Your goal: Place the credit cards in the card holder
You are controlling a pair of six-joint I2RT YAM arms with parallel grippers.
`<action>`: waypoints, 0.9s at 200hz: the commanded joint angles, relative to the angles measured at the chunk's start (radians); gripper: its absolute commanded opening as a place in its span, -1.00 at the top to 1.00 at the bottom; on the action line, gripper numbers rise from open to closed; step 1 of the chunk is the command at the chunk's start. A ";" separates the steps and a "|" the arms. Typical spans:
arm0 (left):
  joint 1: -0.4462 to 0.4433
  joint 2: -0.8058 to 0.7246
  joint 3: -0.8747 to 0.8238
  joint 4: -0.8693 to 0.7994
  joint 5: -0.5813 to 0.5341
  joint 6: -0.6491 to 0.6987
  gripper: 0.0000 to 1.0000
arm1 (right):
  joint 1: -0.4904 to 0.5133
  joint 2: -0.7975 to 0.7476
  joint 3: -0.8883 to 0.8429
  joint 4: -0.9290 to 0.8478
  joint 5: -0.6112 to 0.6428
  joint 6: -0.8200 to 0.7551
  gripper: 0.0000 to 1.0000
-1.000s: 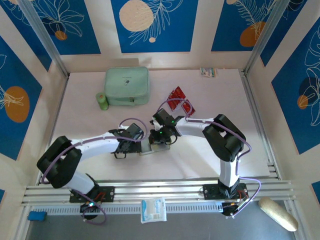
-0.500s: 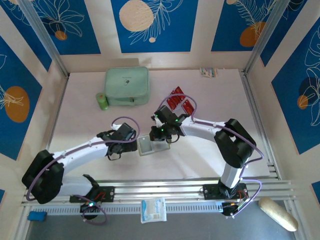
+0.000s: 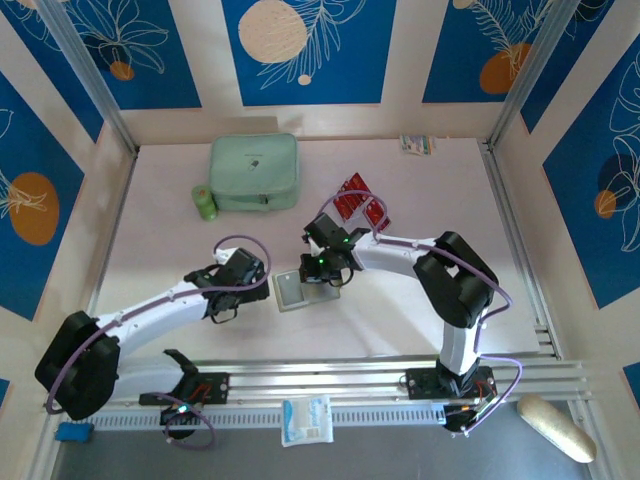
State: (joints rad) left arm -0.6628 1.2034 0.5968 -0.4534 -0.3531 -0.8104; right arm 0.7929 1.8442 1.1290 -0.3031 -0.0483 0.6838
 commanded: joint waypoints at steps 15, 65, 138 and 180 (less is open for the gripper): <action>0.023 0.019 0.016 0.010 -0.008 0.024 -1.00 | 0.016 0.036 0.034 0.001 0.008 0.033 1.00; 0.029 0.053 0.037 0.005 0.017 0.060 -1.00 | 0.046 0.076 0.060 0.000 0.011 0.049 1.00; 0.038 0.100 0.104 -0.006 0.023 0.119 -1.00 | 0.083 -0.027 0.064 -0.078 0.104 0.058 1.00; 0.043 0.106 0.130 0.001 0.016 0.124 -1.00 | 0.083 -0.127 0.075 -0.165 0.205 0.035 0.65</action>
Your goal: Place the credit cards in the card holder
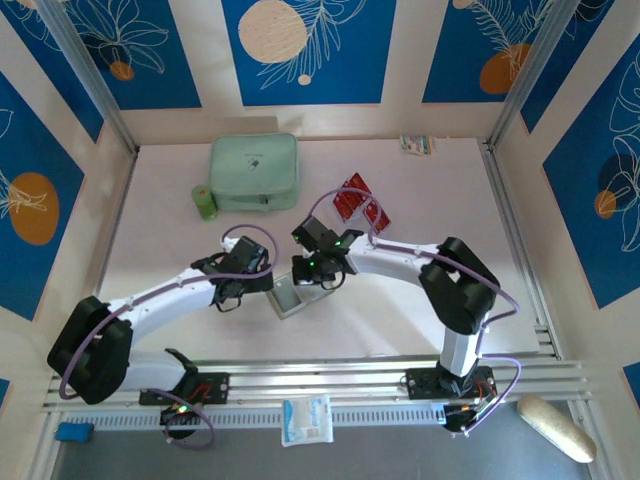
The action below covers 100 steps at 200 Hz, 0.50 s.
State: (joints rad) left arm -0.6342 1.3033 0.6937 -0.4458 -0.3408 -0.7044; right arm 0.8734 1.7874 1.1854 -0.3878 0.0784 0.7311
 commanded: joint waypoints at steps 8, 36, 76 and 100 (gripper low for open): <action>0.016 0.004 0.036 -0.003 0.001 0.014 -1.00 | 0.003 -0.084 0.023 -0.098 0.099 -0.017 0.59; 0.016 0.004 0.034 0.026 -0.004 -0.010 -1.00 | 0.003 -0.130 0.017 -0.141 0.174 -0.038 0.39; 0.015 0.002 0.022 0.087 -0.004 -0.068 -1.00 | -0.007 -0.185 -0.028 -0.143 0.208 -0.075 0.12; 0.016 -0.008 0.014 0.127 0.010 -0.105 -1.00 | -0.034 -0.201 -0.051 -0.152 0.194 -0.083 0.11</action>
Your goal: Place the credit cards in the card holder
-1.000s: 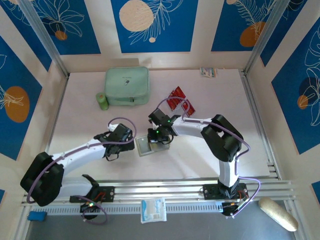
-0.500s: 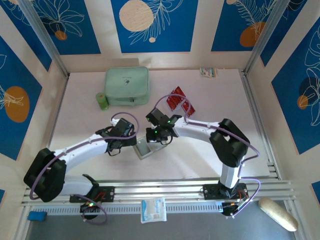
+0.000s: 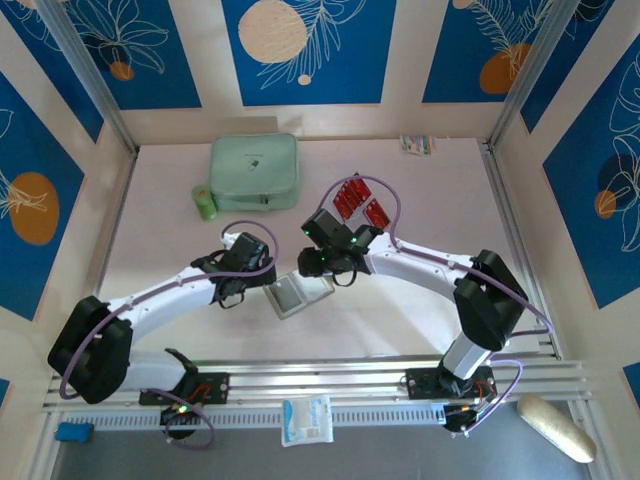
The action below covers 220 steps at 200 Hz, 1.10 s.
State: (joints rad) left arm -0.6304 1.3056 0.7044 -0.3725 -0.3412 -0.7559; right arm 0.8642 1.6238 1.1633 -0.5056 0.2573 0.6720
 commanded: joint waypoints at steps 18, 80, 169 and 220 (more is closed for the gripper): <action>0.012 -0.022 0.000 0.086 0.041 -0.069 -1.00 | -0.057 -0.049 -0.056 -0.023 -0.045 -0.039 0.13; 0.012 -0.043 -0.072 0.261 0.228 -0.149 -1.00 | -0.167 -0.057 -0.183 0.133 -0.318 -0.073 0.39; 0.012 -0.086 -0.146 0.241 0.232 -0.273 -1.00 | -0.221 0.000 -0.147 0.111 -0.252 -0.151 0.10; 0.013 -0.074 -0.138 0.251 0.259 -0.270 -1.00 | -0.225 0.120 -0.070 0.118 -0.251 -0.165 0.12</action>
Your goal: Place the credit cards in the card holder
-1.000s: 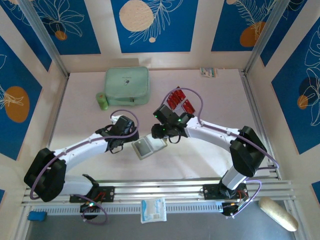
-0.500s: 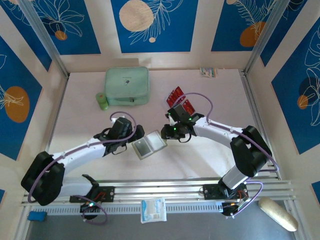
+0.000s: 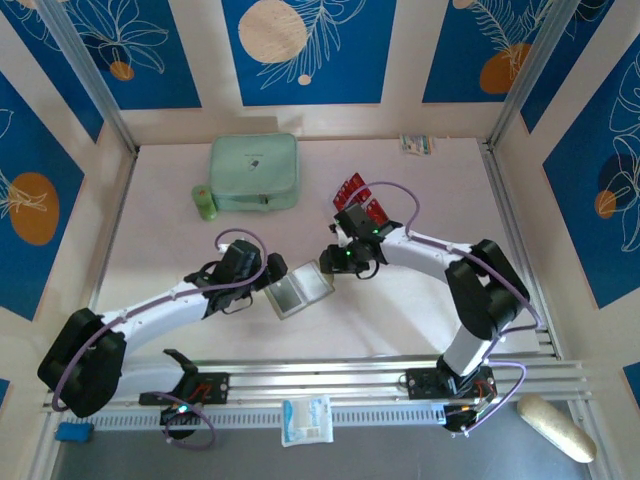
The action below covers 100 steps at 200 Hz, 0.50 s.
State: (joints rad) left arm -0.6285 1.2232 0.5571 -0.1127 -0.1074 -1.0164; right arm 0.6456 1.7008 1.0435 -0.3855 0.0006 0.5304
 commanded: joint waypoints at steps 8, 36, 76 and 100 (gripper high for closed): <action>0.010 0.016 0.013 -0.009 0.032 -0.006 -1.00 | -0.007 0.056 0.059 -0.004 0.012 -0.024 0.16; 0.010 0.038 0.025 0.004 0.052 0.003 -1.00 | -0.016 0.072 0.069 -0.011 0.014 -0.014 0.72; 0.010 0.062 0.047 0.023 0.073 0.017 -1.00 | -0.017 0.001 -0.004 -0.021 0.013 0.017 1.00; 0.010 0.083 0.062 0.032 0.090 0.025 -1.00 | -0.014 -0.052 -0.070 -0.027 0.019 0.054 1.00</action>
State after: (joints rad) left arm -0.6285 1.2823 0.5823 -0.1040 -0.0505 -1.0122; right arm 0.6296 1.7180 1.0309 -0.3817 0.0185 0.5419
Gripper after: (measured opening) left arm 0.998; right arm 0.061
